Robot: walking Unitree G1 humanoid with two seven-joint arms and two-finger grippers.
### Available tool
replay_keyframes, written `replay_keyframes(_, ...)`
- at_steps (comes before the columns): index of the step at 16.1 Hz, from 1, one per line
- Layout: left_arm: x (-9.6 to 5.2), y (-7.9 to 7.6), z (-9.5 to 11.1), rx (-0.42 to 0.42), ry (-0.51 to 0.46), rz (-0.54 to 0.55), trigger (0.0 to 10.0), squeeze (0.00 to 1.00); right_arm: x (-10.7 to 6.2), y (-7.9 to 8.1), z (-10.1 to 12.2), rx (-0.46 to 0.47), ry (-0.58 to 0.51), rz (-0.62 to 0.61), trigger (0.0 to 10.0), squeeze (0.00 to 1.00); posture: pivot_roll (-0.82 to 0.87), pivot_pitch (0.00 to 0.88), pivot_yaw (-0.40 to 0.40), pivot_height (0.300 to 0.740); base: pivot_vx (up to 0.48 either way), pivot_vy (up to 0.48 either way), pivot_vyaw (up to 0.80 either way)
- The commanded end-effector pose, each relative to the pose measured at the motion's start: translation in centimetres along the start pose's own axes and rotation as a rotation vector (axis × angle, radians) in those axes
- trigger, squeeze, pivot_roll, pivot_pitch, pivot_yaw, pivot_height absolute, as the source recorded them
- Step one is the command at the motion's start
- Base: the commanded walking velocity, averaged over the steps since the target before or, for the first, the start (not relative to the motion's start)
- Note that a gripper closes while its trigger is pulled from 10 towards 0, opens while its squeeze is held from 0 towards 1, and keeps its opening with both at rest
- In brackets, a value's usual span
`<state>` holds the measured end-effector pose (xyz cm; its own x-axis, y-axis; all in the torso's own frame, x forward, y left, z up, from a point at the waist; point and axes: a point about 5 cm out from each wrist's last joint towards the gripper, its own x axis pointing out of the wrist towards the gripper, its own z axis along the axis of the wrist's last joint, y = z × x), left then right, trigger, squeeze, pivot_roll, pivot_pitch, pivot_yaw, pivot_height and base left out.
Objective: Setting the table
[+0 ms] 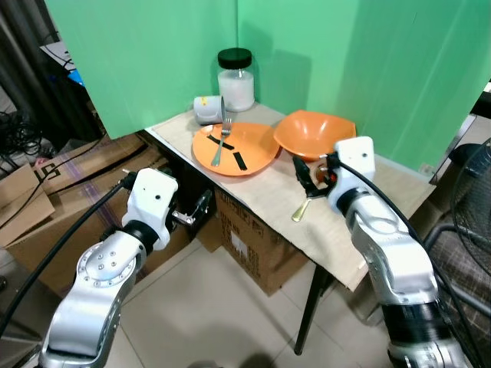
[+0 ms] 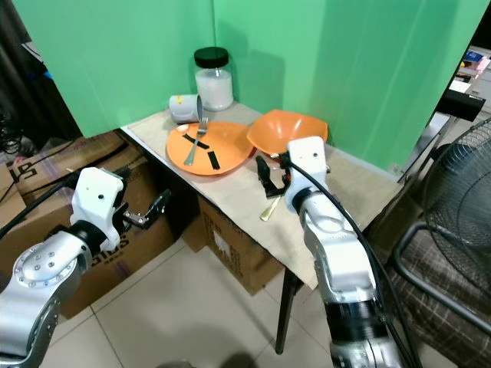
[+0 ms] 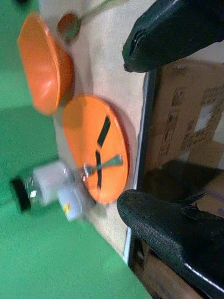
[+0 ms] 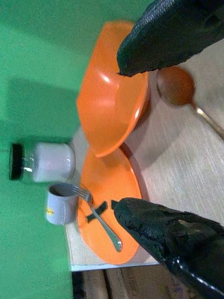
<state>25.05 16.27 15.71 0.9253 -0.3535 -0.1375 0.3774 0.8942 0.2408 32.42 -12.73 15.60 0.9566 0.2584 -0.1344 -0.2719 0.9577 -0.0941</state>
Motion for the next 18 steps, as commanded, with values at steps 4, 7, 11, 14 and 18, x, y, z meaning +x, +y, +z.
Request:
replay_keyframes(4, -0.4, -1.1, 0.0, -0.034, 0.013, -0.207, 10.0, 0.00, 4.4, 0.9, 0.7, -0.281, 0.041, 0.118, 10.0, 1.00, 0.09, 0.000, 0.087, 0.740, 0.000, 0.000, 0.00)
replay_keyframes(7, -0.4, -1.4, 0.4, -0.030, 0.008, -0.318, 10.0, 0.00, 6.1, 1.9, 0.5, -0.522, 0.120, 0.260, 10.0, 1.00, 0.10, 0.000, 0.087, 0.740, 0.000, 0.000, 0.00)
replay_keyframes(11, -0.7, -1.1, 0.3, -0.019, 0.027, -0.332, 10.0, 0.00, 7.8, 1.5, 1.6, -0.636, 0.151, 0.173, 10.0, 0.00, 0.10, 0.000, 0.087, 0.740, 0.000, 0.000, 0.00)
replay_keyframes(14, -0.9, -1.2, 0.2, -0.015, 0.039, -0.343, 10.0, 0.00, 8.3, 1.9, 1.3, -0.706, 0.192, 0.129, 10.0, 0.00, 0.11, 0.000, 0.086, 0.740, 0.000, 0.000, 0.00)
replay_keyframes(18, -1.0, -1.3, 0.3, 0.000, 0.048, -0.351, 10.0, 0.00, 8.3, 2.7, 0.1, -0.858, 0.236, 0.101, 9.1, 0.00, 0.14, 0.000, 0.077, 0.740, 0.000, 0.000, 0.00)
